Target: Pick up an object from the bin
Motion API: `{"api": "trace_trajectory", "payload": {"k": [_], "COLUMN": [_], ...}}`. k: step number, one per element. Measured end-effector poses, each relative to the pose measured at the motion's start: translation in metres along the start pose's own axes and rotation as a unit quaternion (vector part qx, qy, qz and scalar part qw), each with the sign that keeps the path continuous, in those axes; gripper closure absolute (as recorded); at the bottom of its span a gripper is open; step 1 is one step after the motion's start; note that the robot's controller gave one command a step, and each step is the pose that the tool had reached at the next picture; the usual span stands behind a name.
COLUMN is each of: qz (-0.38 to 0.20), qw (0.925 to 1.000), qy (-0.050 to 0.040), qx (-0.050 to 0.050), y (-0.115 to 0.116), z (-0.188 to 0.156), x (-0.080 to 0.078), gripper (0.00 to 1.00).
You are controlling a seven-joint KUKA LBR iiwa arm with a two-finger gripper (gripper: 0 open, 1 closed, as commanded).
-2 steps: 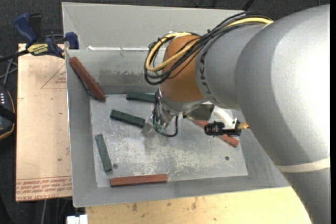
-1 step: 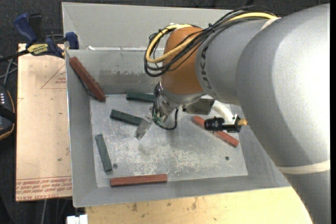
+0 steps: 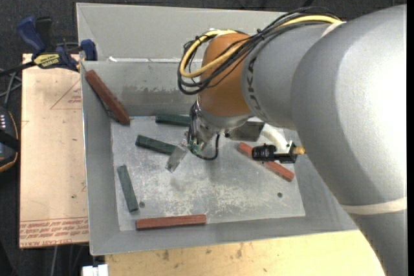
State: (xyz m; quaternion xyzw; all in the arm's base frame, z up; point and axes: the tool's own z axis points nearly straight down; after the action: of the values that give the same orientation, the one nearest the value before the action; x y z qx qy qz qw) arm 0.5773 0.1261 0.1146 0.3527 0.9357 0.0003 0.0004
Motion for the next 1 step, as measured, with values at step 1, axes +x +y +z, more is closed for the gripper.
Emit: {"api": "trace_trajectory", "payload": {"k": [1], "qz": [0.075], "qw": [0.9972], "qy": [0.0], "qx": [-0.001], "y": [0.0571], "z": [0.0437], "x": [-0.0062], "gripper": [1.0]}}
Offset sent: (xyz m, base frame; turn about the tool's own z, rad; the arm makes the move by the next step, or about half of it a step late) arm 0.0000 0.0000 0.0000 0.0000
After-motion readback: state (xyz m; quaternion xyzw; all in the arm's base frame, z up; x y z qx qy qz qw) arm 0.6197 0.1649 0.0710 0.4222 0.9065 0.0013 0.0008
